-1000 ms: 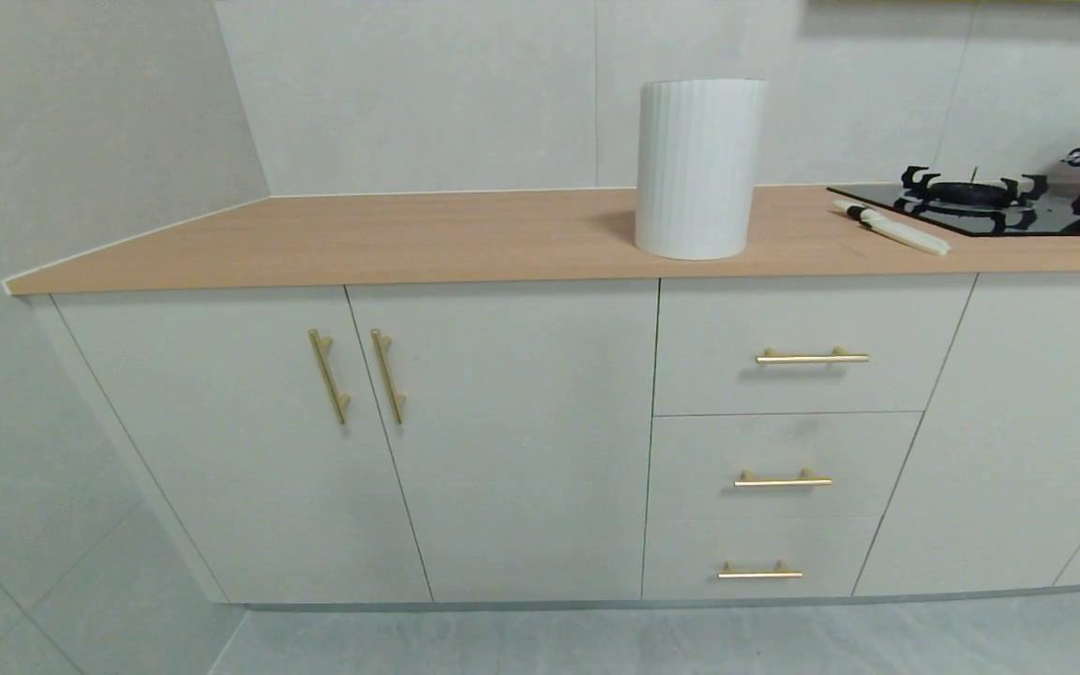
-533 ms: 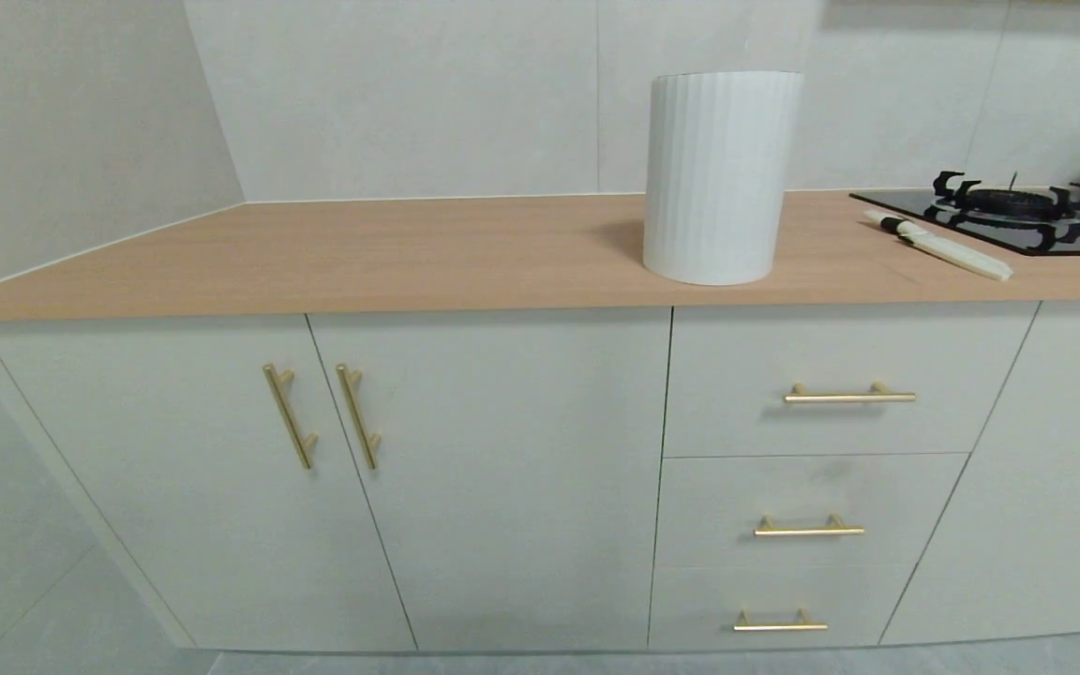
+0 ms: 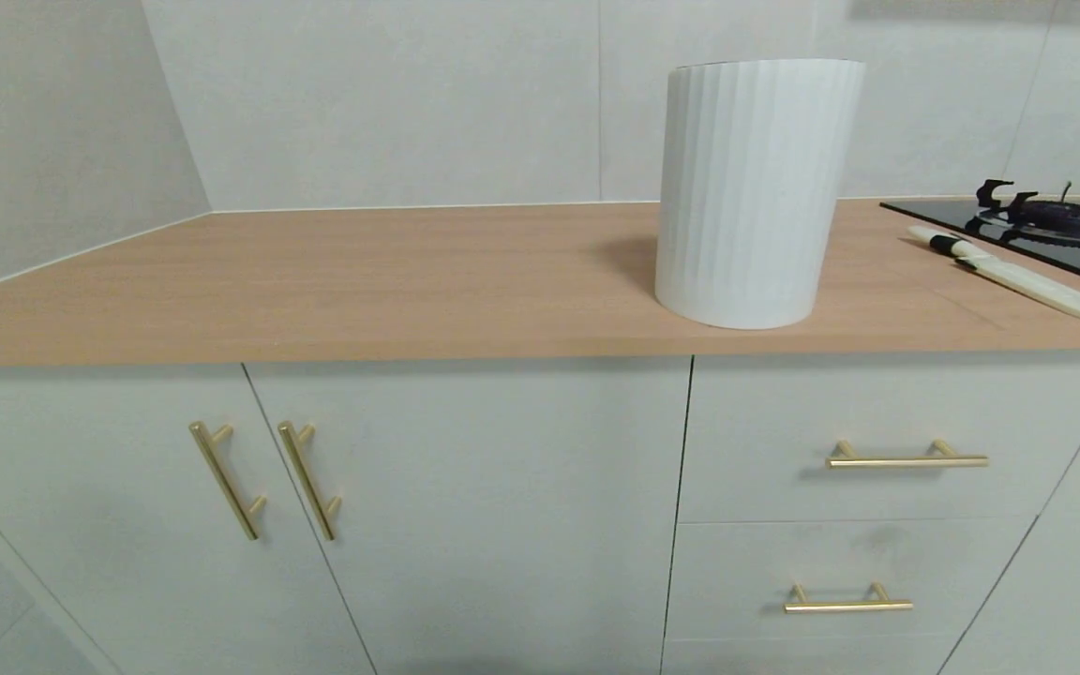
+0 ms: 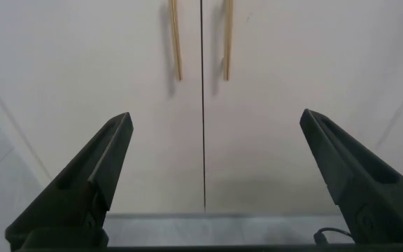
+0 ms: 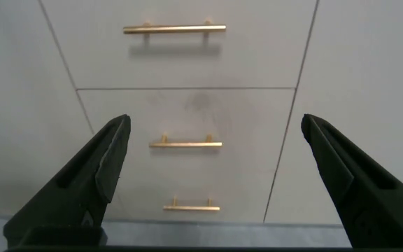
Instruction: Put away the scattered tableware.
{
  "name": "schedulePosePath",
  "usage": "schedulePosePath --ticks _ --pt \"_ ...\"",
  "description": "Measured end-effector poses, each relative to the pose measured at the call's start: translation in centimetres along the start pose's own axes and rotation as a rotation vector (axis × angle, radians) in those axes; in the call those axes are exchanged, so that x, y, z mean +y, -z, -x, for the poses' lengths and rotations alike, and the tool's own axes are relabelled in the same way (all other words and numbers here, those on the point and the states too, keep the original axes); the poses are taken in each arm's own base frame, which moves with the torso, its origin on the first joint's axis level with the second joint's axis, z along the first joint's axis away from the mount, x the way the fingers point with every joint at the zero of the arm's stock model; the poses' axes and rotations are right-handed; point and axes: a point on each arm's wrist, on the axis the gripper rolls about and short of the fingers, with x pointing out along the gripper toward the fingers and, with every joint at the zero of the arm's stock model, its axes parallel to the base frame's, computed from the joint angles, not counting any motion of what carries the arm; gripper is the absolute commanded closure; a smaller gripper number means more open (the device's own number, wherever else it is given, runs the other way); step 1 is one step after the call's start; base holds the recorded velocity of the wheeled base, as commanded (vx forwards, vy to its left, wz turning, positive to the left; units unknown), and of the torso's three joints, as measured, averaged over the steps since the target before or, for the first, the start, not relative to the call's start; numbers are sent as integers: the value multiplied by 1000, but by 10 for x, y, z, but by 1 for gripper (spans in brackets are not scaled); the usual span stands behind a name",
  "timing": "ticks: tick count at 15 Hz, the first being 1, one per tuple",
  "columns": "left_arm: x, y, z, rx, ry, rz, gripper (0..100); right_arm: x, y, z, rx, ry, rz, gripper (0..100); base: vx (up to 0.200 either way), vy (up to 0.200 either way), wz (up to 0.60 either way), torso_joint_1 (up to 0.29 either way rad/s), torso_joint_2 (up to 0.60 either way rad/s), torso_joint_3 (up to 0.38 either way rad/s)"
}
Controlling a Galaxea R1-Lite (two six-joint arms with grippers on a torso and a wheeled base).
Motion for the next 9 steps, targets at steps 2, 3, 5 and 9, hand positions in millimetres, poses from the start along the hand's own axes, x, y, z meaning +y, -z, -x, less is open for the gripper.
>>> schedulePosePath --ticks 2,3,5,9 --pt "0 0 0 0 0 0 0 0 0 0 0 0 0 0 0 0 0 0 0 0" --pt "0 0 0 0 0 0 0 0 0 0 0 0 0 0 0 0 0 0 0 0" --pt "0 0 0 0 0 0 0 0 0 0 0 0 0 0 0 0 0 0 0 0" --pt "0 0 0 0 0 -1 0 0 0 0 0 0 0 0 0 -150 0 1 3 4"
